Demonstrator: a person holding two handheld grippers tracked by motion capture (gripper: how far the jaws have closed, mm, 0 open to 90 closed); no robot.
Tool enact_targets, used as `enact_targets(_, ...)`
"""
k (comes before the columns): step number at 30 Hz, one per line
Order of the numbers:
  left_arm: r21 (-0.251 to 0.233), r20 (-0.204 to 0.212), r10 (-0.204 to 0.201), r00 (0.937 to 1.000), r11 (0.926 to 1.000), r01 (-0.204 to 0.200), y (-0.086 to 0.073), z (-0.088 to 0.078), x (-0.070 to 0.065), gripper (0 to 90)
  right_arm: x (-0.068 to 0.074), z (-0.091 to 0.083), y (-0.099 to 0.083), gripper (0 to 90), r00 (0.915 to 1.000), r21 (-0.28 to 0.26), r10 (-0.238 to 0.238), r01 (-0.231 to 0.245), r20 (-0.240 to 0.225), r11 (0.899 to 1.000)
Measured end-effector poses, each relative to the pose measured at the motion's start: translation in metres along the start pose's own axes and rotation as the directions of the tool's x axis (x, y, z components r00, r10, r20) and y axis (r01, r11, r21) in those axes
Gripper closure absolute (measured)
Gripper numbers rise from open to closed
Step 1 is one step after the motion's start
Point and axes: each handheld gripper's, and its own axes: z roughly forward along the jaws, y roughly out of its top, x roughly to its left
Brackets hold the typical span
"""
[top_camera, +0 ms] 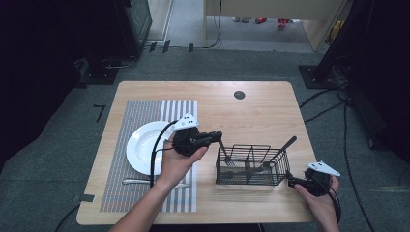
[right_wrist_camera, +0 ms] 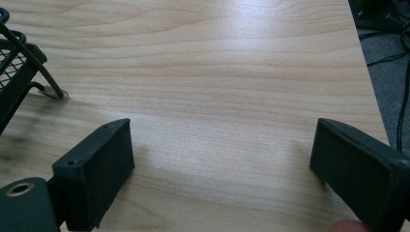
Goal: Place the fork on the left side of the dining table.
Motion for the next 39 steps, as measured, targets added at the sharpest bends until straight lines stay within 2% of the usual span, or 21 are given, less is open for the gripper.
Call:
enact_targets(7, -0.046, 0.02, -0.011, 0.9997, 0.9988, 0.012, 0.009, -0.011, -0.005, 88.6, 0.0, 0.0, 0.0, 7.9, 1.0, 0.0, 0.0, 0.0, 0.0, 1.0)
enact_targets(10, -0.091, 0.007, -0.001, 1.0, 0.9958, 0.002, 0.015, -0.022, -0.009, 88.6, 0.0, 0.0, 0.0, 7.9, 1.0, 0.001, 0.002, -0.002, 0.001, 1.0)
enact_targets(14, -0.13, 0.031, -0.017, 0.9994, 0.9913, 0.021, 0.023, -0.033, -0.01, 88.6, 0.0, 0.0, 0.0, 7.9, 1.0, 0.0, 0.002, -0.002, 0.001, 1.0)
enact_targets(17, -0.141, 0.039, -0.016, 0.9991, 0.9897, 0.021, 0.026, -0.037, -0.01, 88.6, 0.0, 0.0, 0.0, 7.9, 1.0, 0.001, 0.001, -0.001, 0.001, 1.0)
enact_targets(19, -0.168, 0.043, -0.018, 0.9989, 0.9854, 0.025, 0.03, -0.045, -0.012, 88.6, 0.0, 0.0, 0.0, 7.9, 1.0, 0.001, 0.002, -0.002, 0.001, 1.0)
enact_targets(25, -0.209, 0.054, -0.032, 0.998, 0.9771, 0.043, 0.038, -0.058, -0.009, 88.6, 0.0, 0.0, 0.0, 7.9, 1.0, 0.001, 0.001, -0.001, 0.001, 1.0)
enact_targets(30, -0.251, 0.043, -0.043, 0.9982, 0.9667, 0.052, 0.042, -0.067, -0.005, 88.6, 0.0, 0.0, 0.0, 7.9, 1.0, 0.001, 0.001, -0.001, 0.001, 1.0)
enact_targets(32, -0.256, 0.046, -0.049, 0.9977, 0.9648, 0.059, 0.043, -0.071, -0.002, 88.7, 0.0, 0.0, 0.0, 7.9, 1.0, 0.001, 0.002, -0.002, 0.001, 1.0)
enact_targets(37, -0.279, 0.025, -0.059, 0.9979, 0.9582, 0.064, 0.046, -0.078, 0.003, 88.7, 0.0, 0.0, 0.0, 7.9, 1.0, 0.0, 0.001, -0.001, 0.0, 1.0)
enact_targets(38, -0.291, 0.017, -0.071, 0.9973, 0.9539, 0.073, 0.047, -0.082, 0.006, 88.7, 0.0, 0.0, 0.0, 7.9, 1.0, 0.0, 0.001, -0.001, 0.0, 1.0)
enact_targets(39, -0.291, 0.017, -0.071, 0.9973, 0.9539, 0.073, 0.047, -0.082, 0.006, 88.7, 0.0, 0.0, 0.0, 7.9, 1.0, 0.0, 0.001, -0.001, 0.0, 1.0)
